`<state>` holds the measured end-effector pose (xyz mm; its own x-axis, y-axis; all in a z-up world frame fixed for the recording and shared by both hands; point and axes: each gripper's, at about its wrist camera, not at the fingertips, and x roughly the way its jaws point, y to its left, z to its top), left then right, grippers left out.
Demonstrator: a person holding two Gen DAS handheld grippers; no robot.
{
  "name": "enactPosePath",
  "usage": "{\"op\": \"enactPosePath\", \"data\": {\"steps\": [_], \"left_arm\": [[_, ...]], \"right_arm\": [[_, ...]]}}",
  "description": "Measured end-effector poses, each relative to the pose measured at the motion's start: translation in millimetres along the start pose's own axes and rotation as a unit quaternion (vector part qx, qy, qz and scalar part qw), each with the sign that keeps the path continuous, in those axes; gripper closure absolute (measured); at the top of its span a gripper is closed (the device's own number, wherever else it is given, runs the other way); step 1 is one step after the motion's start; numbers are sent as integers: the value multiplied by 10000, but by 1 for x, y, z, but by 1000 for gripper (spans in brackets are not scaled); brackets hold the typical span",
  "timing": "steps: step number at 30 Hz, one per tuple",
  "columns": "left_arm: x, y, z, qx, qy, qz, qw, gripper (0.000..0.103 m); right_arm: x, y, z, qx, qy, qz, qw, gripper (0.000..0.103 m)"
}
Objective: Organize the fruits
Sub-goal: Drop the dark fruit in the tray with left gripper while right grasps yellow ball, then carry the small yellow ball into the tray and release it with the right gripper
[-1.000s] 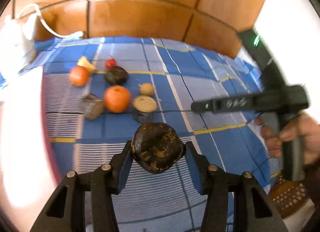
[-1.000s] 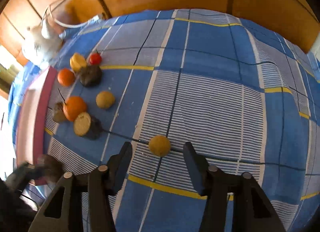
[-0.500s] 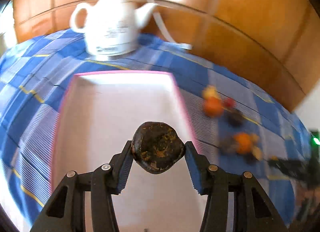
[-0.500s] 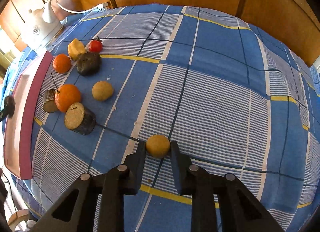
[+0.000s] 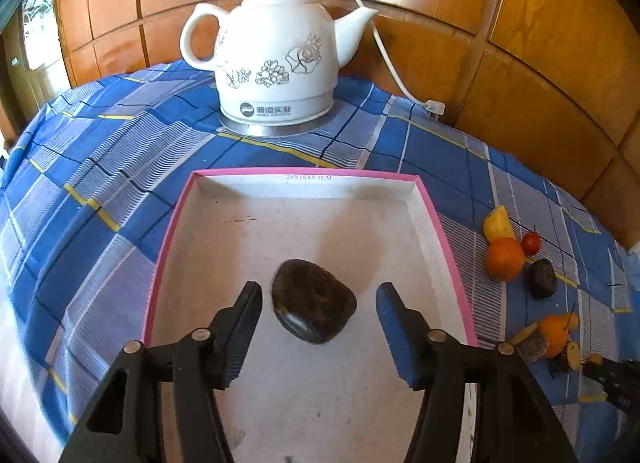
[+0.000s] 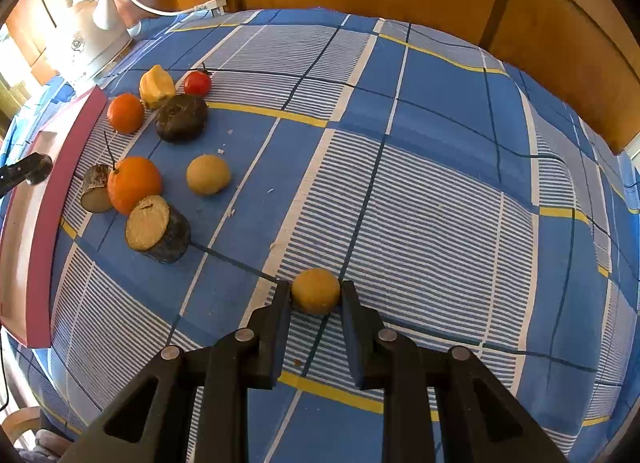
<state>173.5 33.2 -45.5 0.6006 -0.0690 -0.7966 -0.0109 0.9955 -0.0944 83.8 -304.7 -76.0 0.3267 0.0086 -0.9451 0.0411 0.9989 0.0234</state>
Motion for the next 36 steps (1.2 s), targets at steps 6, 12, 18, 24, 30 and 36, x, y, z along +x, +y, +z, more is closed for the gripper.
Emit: {"op": "enactPosePath", "data": {"steps": [6, 12, 18, 24, 30, 36], "left_arm": [[-41, 0, -21, -147, -309, 207, 9992, 30], [-84, -13, -42, 102, -770, 197, 9968, 18], [-100, -18, -58, 100, -813, 138, 9965, 17], [-108, -18, -73, 129, -808, 173, 9965, 17], [-114, -15, -79, 77, -873, 173, 9960, 17], [-119, -19, -80, 167, -1036, 268, 9941, 16]], "right_arm": [[1, 6, -2, -53, -13, -64, 10000, 79], [0, 13, -4, -156, -39, -179, 9997, 79], [1, 23, -10, -270, -83, -283, 9992, 79], [0, 26, -11, -308, -100, -322, 9990, 79], [0, 27, -12, -353, -115, -350, 9987, 79], [0, 29, -14, -409, -135, -389, 9983, 79]]}}
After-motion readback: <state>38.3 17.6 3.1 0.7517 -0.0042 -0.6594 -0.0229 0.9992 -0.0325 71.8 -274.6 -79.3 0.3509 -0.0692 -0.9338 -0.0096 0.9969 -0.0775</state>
